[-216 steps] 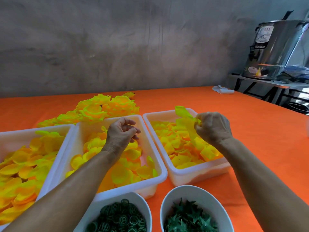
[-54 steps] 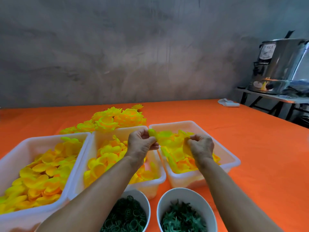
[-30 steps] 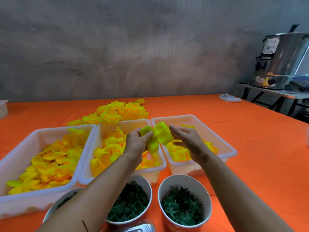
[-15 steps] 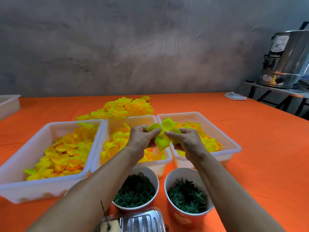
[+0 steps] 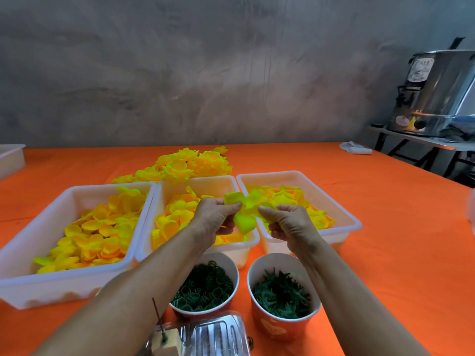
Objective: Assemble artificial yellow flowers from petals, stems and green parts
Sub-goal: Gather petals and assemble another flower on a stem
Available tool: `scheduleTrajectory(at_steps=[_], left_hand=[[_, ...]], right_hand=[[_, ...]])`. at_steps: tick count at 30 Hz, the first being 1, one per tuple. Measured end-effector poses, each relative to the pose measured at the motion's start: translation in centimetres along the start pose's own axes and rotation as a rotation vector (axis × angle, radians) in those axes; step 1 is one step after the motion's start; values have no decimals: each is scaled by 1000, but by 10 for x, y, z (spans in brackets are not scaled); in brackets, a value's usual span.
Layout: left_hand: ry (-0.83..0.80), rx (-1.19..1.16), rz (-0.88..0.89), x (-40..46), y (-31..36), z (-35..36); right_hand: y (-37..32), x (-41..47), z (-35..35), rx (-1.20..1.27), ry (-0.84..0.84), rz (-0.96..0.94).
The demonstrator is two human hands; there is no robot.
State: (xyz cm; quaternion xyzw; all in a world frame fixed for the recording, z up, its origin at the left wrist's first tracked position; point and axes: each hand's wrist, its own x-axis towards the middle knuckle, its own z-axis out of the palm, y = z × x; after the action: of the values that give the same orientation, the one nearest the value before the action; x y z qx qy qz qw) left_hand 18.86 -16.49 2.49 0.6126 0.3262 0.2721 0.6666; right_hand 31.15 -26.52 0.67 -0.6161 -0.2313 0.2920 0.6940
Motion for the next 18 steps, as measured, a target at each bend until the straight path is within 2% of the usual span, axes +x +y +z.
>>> scheduleTrajectory(at_steps=[9, 18], left_hand=[[6, 27, 17, 0, 8, 0], [44, 45, 11, -7, 9, -5]], right_hand=[[-5, 9, -10, 43, 0, 50], [-9, 14, -26, -90, 282, -115]])
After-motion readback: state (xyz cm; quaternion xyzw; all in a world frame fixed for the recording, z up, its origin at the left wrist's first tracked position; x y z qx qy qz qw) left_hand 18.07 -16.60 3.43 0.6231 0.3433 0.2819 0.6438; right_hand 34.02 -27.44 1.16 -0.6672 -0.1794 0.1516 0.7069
